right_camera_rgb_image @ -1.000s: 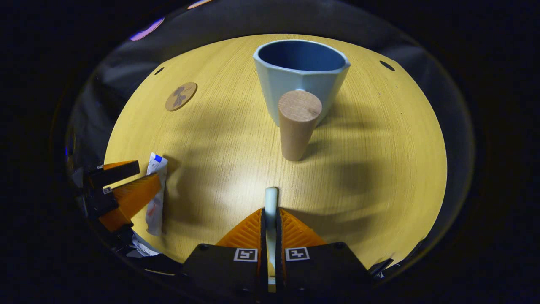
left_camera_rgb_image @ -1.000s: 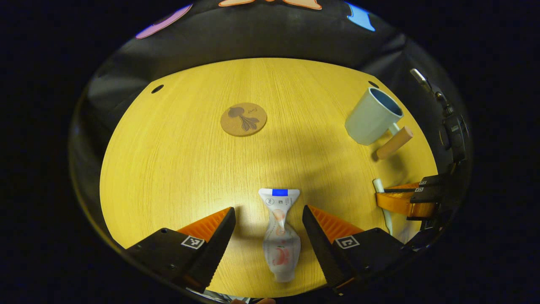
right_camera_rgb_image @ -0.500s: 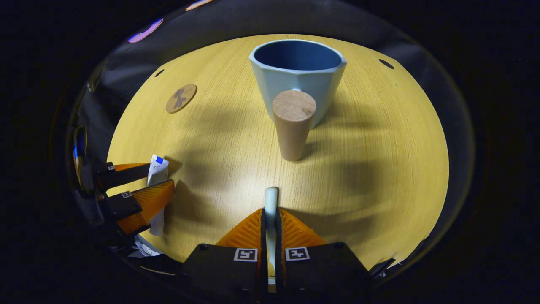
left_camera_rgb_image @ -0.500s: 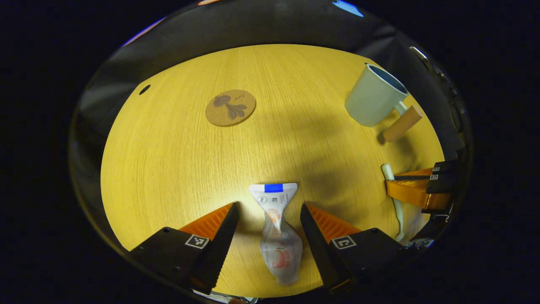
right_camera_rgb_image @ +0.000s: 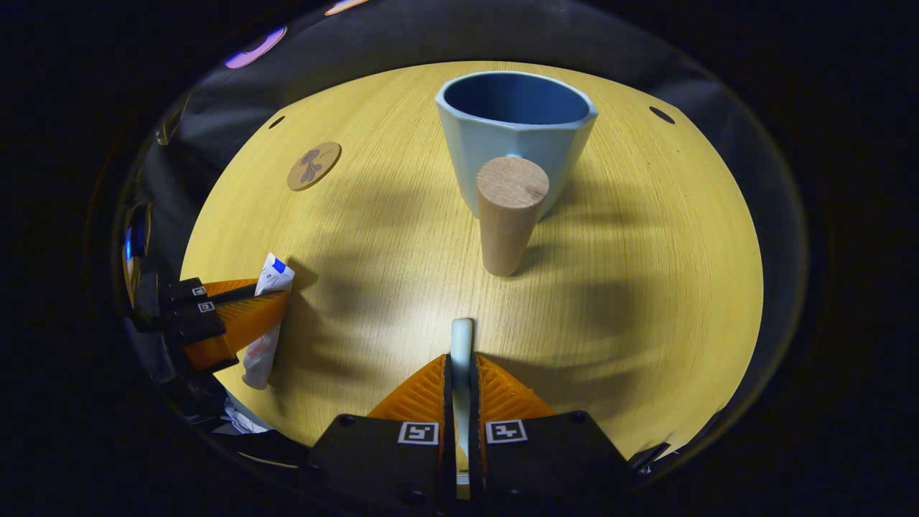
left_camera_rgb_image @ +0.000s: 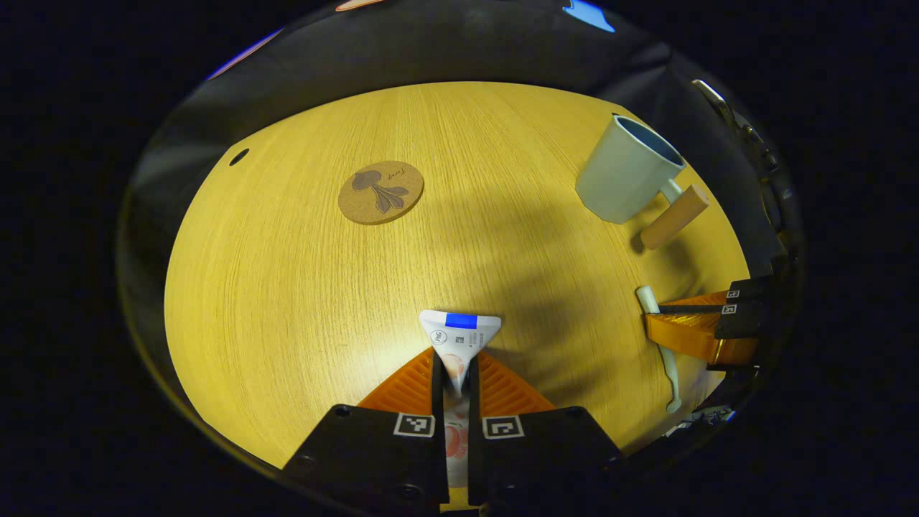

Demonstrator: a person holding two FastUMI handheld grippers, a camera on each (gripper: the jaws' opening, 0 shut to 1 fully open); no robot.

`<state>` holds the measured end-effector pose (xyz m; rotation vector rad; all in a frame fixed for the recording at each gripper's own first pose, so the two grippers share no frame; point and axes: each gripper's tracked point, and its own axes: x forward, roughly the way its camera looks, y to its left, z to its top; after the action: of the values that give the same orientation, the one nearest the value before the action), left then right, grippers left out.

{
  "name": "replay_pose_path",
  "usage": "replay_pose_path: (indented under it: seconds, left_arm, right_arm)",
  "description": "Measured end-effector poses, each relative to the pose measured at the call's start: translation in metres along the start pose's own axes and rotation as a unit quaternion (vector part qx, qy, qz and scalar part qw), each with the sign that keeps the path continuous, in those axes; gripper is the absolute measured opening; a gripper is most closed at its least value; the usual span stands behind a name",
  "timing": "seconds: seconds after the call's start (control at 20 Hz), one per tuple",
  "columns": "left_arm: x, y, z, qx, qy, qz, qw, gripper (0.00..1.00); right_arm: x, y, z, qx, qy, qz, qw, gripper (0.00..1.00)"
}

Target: Put the toothbrush and toothpaste on the desktop into the cup, then pick up the cup and place it on the coaster on the desktop.

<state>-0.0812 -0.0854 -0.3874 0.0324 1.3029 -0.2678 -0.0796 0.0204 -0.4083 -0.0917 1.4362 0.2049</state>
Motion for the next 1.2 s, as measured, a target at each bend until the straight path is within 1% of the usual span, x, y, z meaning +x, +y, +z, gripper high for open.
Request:
replay_pose_path:
  seconds: [0.05,0.25,0.3,0.4,0.45,0.55,0.6,0.65,0.8,0.95,1.05,1.2]
  left_arm:
    - [0.0,0.001,0.0,0.0,-0.001,-0.001,1.0,0.1]
    - [0.0,0.0,0.0,0.01,-0.008,-0.01,1.0,0.1]
    - [0.0,0.001,0.0,0.012,-0.011,-0.013,1.0,0.07]
    - [0.0,0.001,0.0,0.004,-0.017,-0.017,1.0,0.06]
    - [0.0,0.001,0.001,0.003,-0.02,-0.018,1.0,0.06]
    - [0.0,0.001,0.0,0.006,-0.023,-0.019,1.0,0.06]
    - [0.0,0.001,0.0,0.011,-0.023,-0.02,0.999,0.06]
    - [0.0,0.001,0.0,0.014,-0.023,-0.02,0.999,0.06]
    - [0.0,0.001,0.0,0.015,-0.024,-0.02,0.999,0.06]
    - [0.001,0.001,0.0,0.014,-0.027,-0.022,0.999,0.06]
    - [0.0,0.002,0.0,0.015,-0.027,-0.023,0.999,0.06]
    - [0.0,0.002,0.0,0.019,-0.026,-0.025,0.999,0.06]
  right_arm:
    - [0.0,0.001,0.0,0.001,-0.003,0.001,1.0,0.1]
    - [-0.003,0.004,-0.004,0.026,-0.012,0.025,0.999,0.1]
    - [-0.005,0.004,-0.002,0.032,-0.023,0.031,0.999,0.1]
    - [-0.012,0.007,0.002,0.037,-0.035,0.044,0.998,0.1]
    - [-0.017,0.01,0.008,0.042,-0.054,0.052,0.996,0.1]
    - [-0.026,0.012,0.014,0.052,-0.076,0.064,0.994,0.1]
    - [-0.032,0.015,0.018,0.059,-0.083,0.072,0.992,0.07]
    - [-0.036,0.017,0.023,0.067,-0.097,0.081,0.99,0.1]
    - [-0.05,0.018,0.033,0.075,-0.117,0.097,0.985,0.09]
    - [-0.068,0.02,0.051,0.088,-0.148,0.112,0.979,0.1]
    - [-0.084,0.018,0.071,0.091,-0.182,0.117,0.972,0.09]
    - [-0.11,0.011,0.108,0.081,-0.244,0.114,0.96,0.1]
